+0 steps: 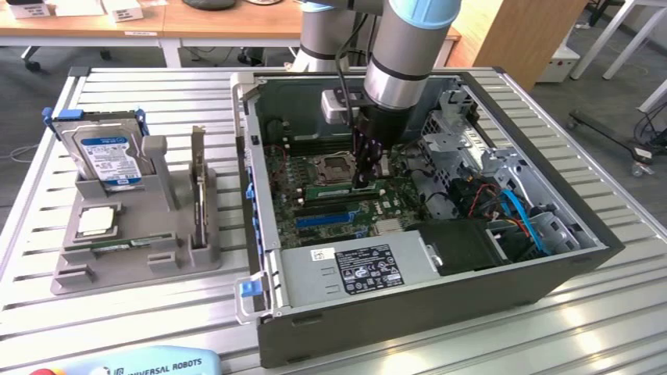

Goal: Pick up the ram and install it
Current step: 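Insert the ram into the slot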

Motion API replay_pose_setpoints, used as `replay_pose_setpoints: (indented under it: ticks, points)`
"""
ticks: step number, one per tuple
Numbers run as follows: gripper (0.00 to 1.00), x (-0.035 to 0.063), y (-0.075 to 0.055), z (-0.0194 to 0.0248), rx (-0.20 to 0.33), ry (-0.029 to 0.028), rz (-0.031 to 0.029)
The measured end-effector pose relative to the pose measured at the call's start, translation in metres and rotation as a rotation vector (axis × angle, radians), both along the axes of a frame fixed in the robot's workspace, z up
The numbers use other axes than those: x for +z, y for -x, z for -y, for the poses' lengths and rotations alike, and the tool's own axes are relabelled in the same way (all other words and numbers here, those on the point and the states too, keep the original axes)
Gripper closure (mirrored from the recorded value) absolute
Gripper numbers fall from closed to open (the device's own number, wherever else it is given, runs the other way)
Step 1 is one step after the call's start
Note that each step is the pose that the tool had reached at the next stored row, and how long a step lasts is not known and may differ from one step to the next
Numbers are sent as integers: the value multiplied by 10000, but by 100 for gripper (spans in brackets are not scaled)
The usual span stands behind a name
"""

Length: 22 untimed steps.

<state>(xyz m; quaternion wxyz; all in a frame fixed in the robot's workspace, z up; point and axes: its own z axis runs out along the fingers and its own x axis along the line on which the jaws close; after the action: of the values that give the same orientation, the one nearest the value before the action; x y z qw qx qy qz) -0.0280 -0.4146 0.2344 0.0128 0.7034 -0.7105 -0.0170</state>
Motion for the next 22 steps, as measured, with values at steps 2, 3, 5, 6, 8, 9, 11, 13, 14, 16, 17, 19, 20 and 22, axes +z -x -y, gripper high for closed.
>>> replay_pose_setpoints:
  ticks: [2, 3, 5, 6, 8, 9, 11, 13, 14, 16, 17, 19, 20, 22]
  points:
    - [89, -6, 0, 0, 0, -4, 1]
    - [89, -8, 0, 0, 1, -1, 0]
    - [89, -7, 0, 0, 1, -1, 0]
    - [89, -8, 0, 0, 1, 0, 0]
    - [89, -10, 0, -5, -1, -1, 0]
    - [89, -11, 0, -9, -1, -2, 0]
    - [89, -11, 0, -10, 0, -1, 1]
    - [89, -12, 0, -10, 0, 1, -1]
    - [89, -17, 0, -10, 1, -2, 1]
    - [89, -21, 0, -10, 0, 1, 0]
    - [89, -21, 0, -10, 1, 1, -1]
    - [89, -21, 0, -10, 1, 1, 0]
    - [89, -22, 0, -11, 0, -1, 0]
    - [89, -23, 0, -16, 0, -2, 0]
